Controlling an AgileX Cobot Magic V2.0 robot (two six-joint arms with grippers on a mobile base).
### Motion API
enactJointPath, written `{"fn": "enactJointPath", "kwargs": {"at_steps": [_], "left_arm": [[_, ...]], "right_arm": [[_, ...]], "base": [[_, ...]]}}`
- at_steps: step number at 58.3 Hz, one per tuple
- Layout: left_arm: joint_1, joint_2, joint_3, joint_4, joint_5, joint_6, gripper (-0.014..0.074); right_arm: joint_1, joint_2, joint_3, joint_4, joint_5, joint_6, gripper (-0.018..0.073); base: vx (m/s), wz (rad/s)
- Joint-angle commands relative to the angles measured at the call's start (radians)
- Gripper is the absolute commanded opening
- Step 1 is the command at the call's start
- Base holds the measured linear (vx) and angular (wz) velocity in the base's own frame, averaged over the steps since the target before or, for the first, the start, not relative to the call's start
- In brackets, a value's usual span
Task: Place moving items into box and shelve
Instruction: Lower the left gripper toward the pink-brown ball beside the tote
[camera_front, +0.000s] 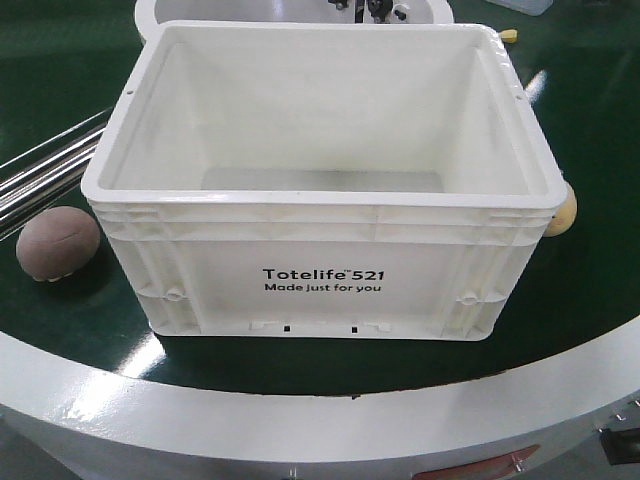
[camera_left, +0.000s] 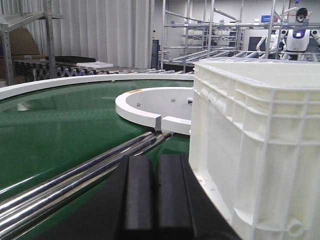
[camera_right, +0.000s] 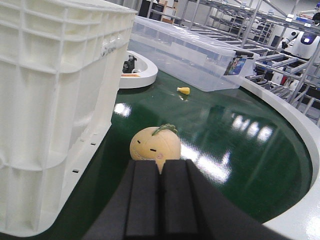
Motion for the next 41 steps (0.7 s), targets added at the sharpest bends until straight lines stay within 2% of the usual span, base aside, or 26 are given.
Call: {"fn": "enactJointPath", "kwargs": {"at_steps": [1,21,30,41], "left_arm": [[-0.006,-0.006,0.02,-0.01,-0.09,-0.002,-0.0007],[-0.006,-0.006,0.02,-0.01,-0.09,-0.001,-0.0007],[-0.006,-0.006,0.02,0.02,-0.091,0.027,-0.0007],[-0.006,-0.005,-0.003,0.013,-0.113,-0.042,-0.0007]], "right_arm": [[0.001,-0.003,0.005,-0.006,-0.083,-0.004,-0.0008],[0.001,-0.003,0.005,-0.006,-0.083,-0.004,-0.0008],[0.001,-0.003,0.005,-0.006,-0.083,-0.004,-0.0008],[0.001,-0.003,0.005,-0.006,-0.083,-0.004,-0.0008]], "base": [[0.0,0.0],[0.0,0.0],[0.0,0.0],[0.0,0.0]]}}
